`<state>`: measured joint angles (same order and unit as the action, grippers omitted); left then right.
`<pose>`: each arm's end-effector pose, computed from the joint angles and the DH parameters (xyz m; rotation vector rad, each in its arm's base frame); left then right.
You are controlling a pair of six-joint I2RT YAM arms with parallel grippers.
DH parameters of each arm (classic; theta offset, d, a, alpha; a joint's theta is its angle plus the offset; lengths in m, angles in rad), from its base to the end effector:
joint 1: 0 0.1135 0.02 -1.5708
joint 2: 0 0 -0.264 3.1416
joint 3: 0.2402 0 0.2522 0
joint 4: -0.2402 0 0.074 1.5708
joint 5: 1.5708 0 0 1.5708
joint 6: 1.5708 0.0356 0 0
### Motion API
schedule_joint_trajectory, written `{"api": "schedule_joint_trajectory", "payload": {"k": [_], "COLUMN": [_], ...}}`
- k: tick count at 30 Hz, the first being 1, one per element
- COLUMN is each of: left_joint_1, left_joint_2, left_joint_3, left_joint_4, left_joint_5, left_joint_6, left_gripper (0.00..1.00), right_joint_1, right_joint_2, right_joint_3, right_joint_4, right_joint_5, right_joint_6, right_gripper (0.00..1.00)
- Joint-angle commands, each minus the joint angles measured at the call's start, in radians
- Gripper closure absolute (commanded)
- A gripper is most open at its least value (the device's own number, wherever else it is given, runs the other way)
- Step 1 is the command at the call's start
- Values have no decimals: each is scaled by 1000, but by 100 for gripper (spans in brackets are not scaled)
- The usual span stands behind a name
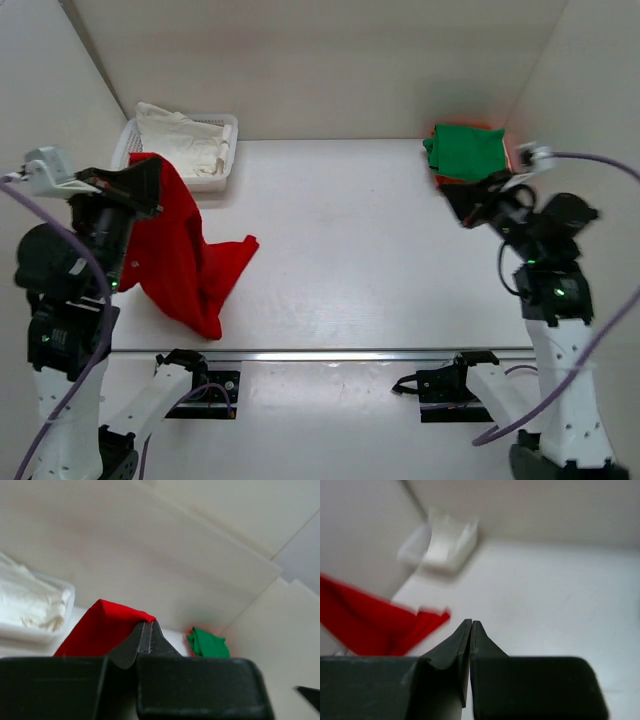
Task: Fold and stack the t-shirts
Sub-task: Flatten out the tshirt
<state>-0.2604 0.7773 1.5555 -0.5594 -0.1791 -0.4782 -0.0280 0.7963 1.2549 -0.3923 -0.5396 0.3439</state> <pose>0.0698 -0.0120 0.5370 -0.3001 1.3398 -0.4998 0.1332 0.0146 0.4714 -0.1569 1.5420 0.6558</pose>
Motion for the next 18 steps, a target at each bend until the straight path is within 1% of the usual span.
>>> {"api": "schedule_joint_trajectory", "payload": {"k": [1,2,3,4,5,6,7,8,9,10,11,12,13,15,16,18], "left_joint_1": [20,10,12,22,21,24,30,23,13,12,4,1,13,3,-2,-26], "left_joint_2": [-7,-18,-26,-35,-53,-61,-82,-91,-104,-110,-111,-124,-134,-183,-196,-217], "left_joint_3": [-126,-165,-207,-218,-241,-261,-271,-282,-282,-279,-281,-282,-288,-313,-319,-302], "left_joint_4": [3,9,7,4,-10,-8,-11,-25,-42,-51,-68,-77,-86,-77,-79,-92], "left_joint_5": [102,110,122,125,113,104,77,57,18,-14,-46,-72,-110,-170,-218,-302], "left_joint_6": [-46,-51,-59,-59,-56,-43,-37,-24,-10,-1,4,4,4,1,1,23], "left_gripper": [100,100,100,100,100,100,100,100,100,100,100,100,100,100,100,100], "right_joint_1": [269,333,437,523,578,611,647,668,687,710,714,732,749,763,773,784], "right_joint_2": [76,107,153,179,239,312,349,427,517,559,645,728,768,926,964,1117], "right_joint_3": [-304,-360,-388,-434,-468,-476,-480,-468,-451,-412,-353,-285,-253,-94,-59,106], "right_joint_4": [26,59,100,169,208,280,352,377,453,502,521,535,543,569,585,593], "right_joint_5": [67,160,221,231,237,242,227,222,193,161,139,129,121,93,61,33], "right_joint_6": [40,35,46,67,104,119,142,161,170,188,194,199,202,233,247,283], "right_gripper": [100,100,100,100,100,100,100,100,99,94,91,85,75,68,66,66]}}
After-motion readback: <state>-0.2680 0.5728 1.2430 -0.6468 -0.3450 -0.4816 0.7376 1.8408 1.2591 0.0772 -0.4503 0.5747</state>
